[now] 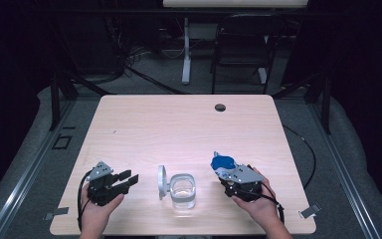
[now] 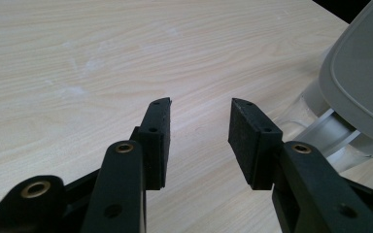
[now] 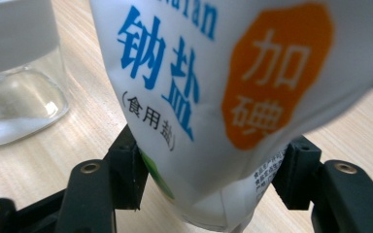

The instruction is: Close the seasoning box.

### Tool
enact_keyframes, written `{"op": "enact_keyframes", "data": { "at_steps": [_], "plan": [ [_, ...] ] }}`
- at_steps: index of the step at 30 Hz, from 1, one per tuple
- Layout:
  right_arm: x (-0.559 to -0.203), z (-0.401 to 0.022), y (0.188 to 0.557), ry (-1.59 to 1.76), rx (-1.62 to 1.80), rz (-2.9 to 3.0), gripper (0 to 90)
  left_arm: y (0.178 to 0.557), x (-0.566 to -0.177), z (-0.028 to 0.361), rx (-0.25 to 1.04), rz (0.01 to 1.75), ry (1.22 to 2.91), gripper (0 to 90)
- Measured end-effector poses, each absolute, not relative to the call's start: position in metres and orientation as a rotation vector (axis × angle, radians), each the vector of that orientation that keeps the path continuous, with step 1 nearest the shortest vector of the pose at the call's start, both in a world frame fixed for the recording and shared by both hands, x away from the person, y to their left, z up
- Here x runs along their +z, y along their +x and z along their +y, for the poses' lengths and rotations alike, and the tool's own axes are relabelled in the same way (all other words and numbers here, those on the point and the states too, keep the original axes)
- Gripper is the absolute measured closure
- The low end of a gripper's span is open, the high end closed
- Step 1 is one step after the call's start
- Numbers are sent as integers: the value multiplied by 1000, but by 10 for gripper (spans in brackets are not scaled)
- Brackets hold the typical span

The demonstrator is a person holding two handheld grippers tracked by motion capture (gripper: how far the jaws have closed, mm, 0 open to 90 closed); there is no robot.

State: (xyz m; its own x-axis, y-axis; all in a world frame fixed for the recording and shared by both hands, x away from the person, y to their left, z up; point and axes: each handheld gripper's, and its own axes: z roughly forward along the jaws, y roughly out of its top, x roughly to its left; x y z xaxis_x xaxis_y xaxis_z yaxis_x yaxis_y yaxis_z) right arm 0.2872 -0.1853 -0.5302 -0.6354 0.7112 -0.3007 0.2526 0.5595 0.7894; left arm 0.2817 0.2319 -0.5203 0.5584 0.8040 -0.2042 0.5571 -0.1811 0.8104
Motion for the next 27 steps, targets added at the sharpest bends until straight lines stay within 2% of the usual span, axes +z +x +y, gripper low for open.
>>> {"op": "enact_keyframes", "data": {
  "at_steps": [13, 27],
  "plan": [
    [-531, -163, 300, 639, 913, 2201, 397, 282, -524, 235, 345, 1128, 1868, 572],
    [-531, -154, 297, 597, 936, 2199, 397, 280, -524, 239, 353, 1140, 1866, 572]
  ]
}}
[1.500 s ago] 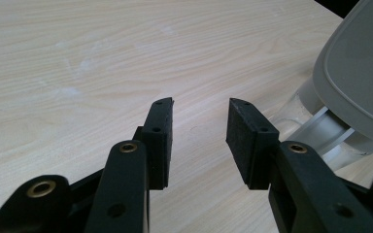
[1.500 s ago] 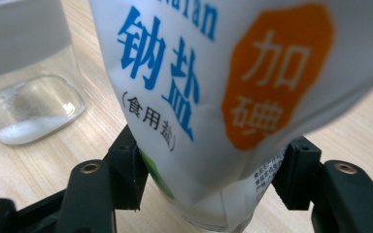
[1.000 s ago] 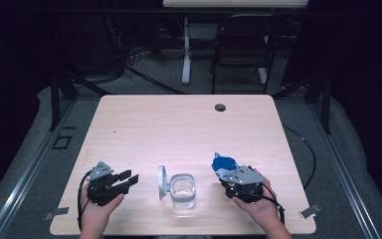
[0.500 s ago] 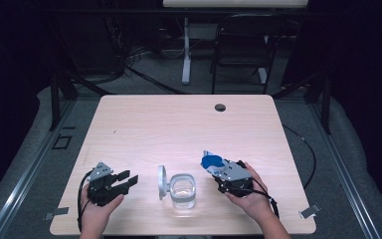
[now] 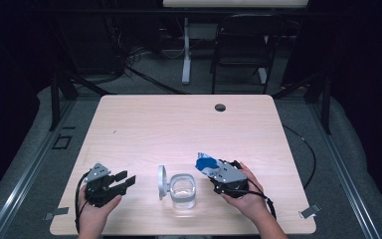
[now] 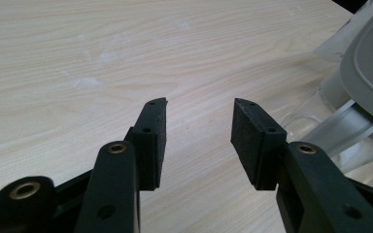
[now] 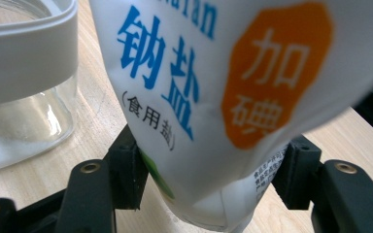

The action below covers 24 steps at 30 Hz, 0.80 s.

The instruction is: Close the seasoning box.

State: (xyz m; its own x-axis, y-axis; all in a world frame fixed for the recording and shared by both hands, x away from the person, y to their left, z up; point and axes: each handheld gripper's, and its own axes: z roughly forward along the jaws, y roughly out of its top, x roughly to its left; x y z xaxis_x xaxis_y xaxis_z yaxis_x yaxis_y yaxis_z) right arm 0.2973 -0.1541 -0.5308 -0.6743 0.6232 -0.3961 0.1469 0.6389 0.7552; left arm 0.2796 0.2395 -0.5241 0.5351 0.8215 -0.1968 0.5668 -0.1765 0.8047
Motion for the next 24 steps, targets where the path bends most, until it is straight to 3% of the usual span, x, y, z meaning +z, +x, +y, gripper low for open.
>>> {"op": "enact_keyframes", "data": {
  "at_steps": [24],
  "plan": [
    [-516, -145, 288, 435, 760, 2218, 397, 279, -521, 242, 358, 1140, 1847, 572]
  ]
}}
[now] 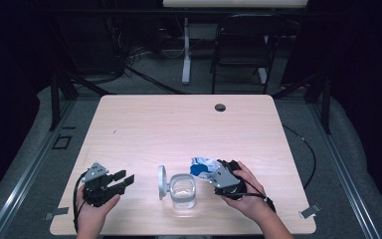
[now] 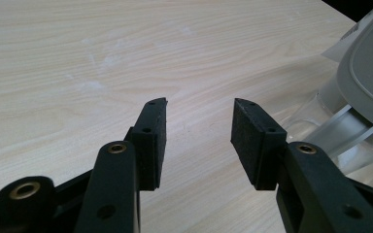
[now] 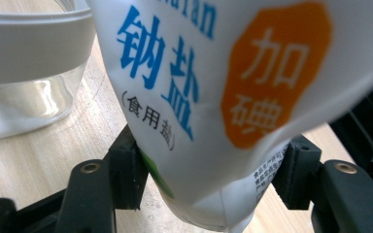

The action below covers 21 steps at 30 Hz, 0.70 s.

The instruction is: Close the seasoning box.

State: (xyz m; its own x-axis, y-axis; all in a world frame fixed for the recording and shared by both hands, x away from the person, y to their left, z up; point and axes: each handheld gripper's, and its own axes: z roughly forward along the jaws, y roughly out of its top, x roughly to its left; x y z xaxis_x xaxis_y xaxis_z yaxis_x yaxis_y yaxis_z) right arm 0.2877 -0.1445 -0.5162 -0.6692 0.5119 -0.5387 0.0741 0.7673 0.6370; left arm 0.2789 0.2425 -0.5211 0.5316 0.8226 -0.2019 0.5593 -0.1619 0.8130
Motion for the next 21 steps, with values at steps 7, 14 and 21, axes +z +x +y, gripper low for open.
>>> {"op": "enact_keyframes", "data": {
  "at_steps": [7, 14, 21],
  "plan": [
    [-515, -138, 285, 355, 674, 2224, 398, 279, -521, 243, 354, 1143, 1846, 572],
    [-516, -134, 283, 309, 622, 2227, 398, 280, -522, 243, 355, 1144, 1847, 572],
    [-518, -132, 281, 260, 567, 2244, 400, 280, -522, 243, 354, 1145, 1846, 572]
  ]
}}
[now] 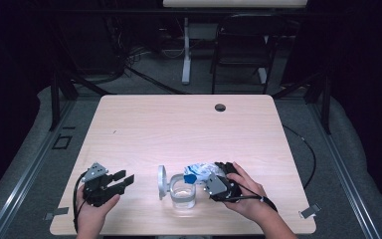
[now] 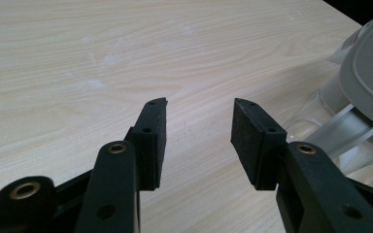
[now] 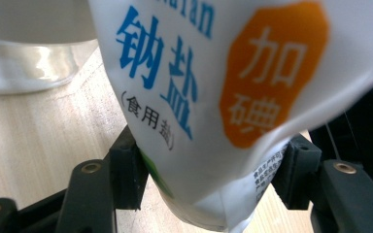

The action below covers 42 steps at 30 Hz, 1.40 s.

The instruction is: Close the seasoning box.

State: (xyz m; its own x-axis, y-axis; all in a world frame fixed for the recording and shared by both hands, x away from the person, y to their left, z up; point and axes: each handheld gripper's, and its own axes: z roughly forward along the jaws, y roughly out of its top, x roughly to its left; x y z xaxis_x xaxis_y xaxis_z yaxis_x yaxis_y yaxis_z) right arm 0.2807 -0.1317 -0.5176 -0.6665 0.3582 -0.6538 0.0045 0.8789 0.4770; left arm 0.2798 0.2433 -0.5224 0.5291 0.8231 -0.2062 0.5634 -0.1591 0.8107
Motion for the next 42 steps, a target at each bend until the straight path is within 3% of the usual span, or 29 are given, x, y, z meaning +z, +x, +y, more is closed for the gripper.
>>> {"op": "enact_keyframes", "data": {
  "at_steps": [42],
  "plan": [
    [-509, -117, 276, 56, 298, 2174, 405, 280, -522, 246, 355, 1153, 1836, 572]
  ]
}}
